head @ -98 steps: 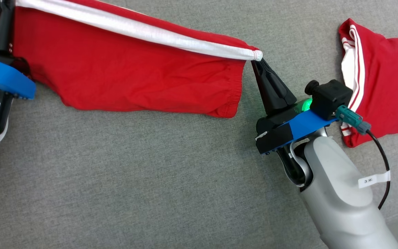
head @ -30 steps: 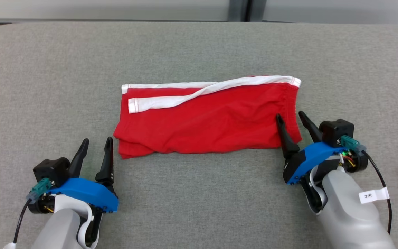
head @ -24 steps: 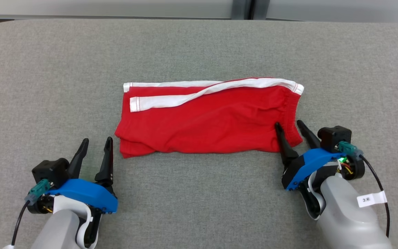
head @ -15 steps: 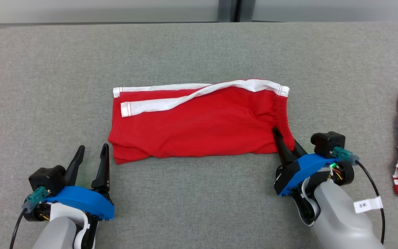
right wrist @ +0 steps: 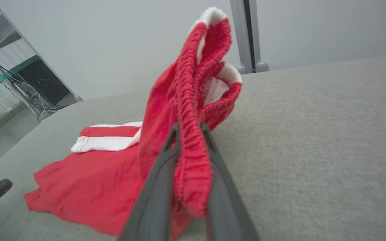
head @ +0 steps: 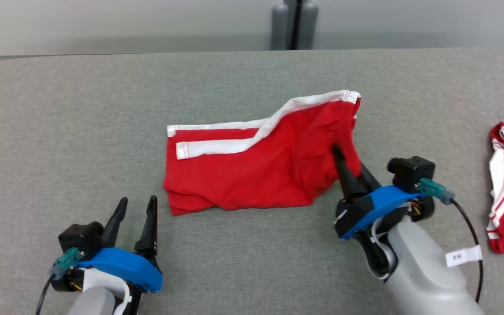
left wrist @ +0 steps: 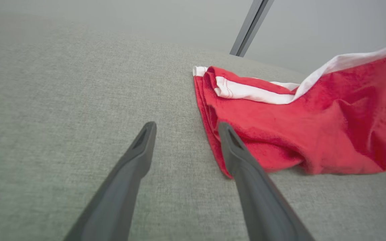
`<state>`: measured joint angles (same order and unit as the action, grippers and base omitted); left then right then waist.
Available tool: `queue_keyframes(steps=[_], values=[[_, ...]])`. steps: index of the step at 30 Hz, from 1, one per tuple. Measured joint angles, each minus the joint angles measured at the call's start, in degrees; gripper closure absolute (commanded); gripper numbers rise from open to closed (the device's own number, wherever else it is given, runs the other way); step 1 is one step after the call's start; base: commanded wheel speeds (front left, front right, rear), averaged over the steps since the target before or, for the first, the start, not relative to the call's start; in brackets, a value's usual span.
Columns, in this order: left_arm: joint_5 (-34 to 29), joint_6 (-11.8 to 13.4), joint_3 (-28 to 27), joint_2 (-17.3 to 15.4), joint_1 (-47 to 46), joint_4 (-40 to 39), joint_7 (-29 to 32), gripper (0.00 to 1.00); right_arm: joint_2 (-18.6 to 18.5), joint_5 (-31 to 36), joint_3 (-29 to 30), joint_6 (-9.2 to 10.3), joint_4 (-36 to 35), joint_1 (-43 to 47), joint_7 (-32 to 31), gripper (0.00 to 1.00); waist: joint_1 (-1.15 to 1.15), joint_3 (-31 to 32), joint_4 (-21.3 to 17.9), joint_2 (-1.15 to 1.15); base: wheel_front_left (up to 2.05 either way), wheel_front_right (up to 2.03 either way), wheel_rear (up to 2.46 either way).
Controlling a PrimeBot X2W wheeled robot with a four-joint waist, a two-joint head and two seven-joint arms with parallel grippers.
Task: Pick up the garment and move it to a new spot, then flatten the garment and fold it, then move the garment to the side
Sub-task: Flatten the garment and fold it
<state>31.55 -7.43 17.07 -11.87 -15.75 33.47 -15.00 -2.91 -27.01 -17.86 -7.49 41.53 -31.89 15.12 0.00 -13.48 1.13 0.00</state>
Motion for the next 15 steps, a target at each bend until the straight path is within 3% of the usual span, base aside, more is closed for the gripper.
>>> queue_keyframes(steps=[6, 14, 15], values=[[-0.03, -0.01, 2.02, 1.64, 0.24, 1.30, 0.00, 0.00, 0.12, -7.51, -10.57, 0.00, 1.24, -5.04, 0.00, 1.00, 0.00, 1.82, 5.14, 0.00, 0.00, 0.00, 0.00], [0.21, -0.01, 4.90, 2.67, 0.24, 2.66, -0.02, 0.00, 0.14, -9.17, -15.36, 0.00, 10.09, -10.68, 0.00, 1.00, 0.00, 2.83, 13.63, 0.00, 0.00, 0.00, 0.00], [0.23, -0.01, 5.25, 2.68, 0.21, 2.85, -0.04, 0.00, 0.18, -9.68, -15.83, 0.00, 11.35, -11.26, 0.00, 0.89, -0.01, 2.73, 14.71, 0.00, 0.00, 0.00, 0.00]])
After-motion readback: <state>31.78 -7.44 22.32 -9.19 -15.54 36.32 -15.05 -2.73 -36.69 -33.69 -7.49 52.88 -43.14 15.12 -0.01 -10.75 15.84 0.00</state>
